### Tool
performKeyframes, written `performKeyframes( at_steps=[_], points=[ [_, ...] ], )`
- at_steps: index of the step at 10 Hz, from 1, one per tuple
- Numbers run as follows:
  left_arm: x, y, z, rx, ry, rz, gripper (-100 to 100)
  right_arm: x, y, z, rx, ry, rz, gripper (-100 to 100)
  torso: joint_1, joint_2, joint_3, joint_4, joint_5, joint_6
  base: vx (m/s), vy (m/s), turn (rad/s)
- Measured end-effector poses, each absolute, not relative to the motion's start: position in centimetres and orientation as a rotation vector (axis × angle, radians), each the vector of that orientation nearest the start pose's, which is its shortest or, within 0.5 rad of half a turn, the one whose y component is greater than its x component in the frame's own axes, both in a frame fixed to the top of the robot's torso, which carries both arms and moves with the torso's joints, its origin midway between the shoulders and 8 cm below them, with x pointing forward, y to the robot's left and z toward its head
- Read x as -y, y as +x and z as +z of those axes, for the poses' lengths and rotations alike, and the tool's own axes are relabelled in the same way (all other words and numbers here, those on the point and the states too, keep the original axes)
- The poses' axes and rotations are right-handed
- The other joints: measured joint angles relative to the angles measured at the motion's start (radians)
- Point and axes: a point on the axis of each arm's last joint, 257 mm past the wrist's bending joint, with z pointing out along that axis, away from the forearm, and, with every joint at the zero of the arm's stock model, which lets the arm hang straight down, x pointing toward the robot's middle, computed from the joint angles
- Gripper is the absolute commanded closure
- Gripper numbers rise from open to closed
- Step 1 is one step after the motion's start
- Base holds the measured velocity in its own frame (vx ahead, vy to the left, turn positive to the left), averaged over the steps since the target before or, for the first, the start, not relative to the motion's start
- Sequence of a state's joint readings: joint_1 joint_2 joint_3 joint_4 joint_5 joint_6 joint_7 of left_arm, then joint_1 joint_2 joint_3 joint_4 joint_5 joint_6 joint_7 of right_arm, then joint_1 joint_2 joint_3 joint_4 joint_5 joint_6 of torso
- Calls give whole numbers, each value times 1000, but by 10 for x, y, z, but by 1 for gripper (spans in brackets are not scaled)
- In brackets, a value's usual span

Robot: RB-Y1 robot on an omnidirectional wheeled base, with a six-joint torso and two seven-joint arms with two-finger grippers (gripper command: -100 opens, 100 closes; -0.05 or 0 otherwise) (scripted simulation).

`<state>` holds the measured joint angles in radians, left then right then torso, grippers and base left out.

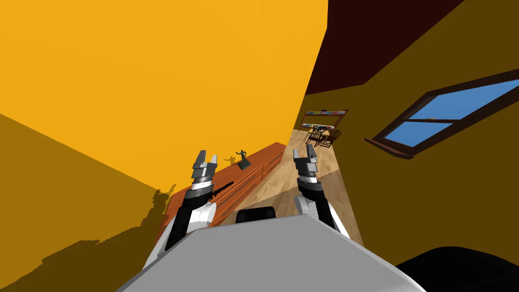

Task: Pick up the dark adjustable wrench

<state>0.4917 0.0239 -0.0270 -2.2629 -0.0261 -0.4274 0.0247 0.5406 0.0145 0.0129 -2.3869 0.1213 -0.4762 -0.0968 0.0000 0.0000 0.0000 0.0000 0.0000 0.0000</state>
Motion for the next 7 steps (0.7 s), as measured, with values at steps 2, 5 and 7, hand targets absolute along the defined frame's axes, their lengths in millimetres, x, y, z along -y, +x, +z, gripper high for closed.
performKeyframes(
  at_steps=[2, 5, 7],
  points=[
    [-267, 376, -12, -755, -734, -1326, -100, 263, 326, 53, -616, 594, 1320, 0, -1, -2, -1, 0, 0, 0, 28, -23, -62],
    [-268, 403, -42, -834, -804, -1332, -100, 263, 326, 53, -616, 594, 1320, 0, -2, -2, -1, -1, 0, 0, 26, -36, -60],
    [-271, 420, -66, -894, -872, -1332, -100, 263, 326, 53, -616, 594, 1320, 0, -2, -3, -2, -1, -1, 0, 30, -29, -42]
  ],
)
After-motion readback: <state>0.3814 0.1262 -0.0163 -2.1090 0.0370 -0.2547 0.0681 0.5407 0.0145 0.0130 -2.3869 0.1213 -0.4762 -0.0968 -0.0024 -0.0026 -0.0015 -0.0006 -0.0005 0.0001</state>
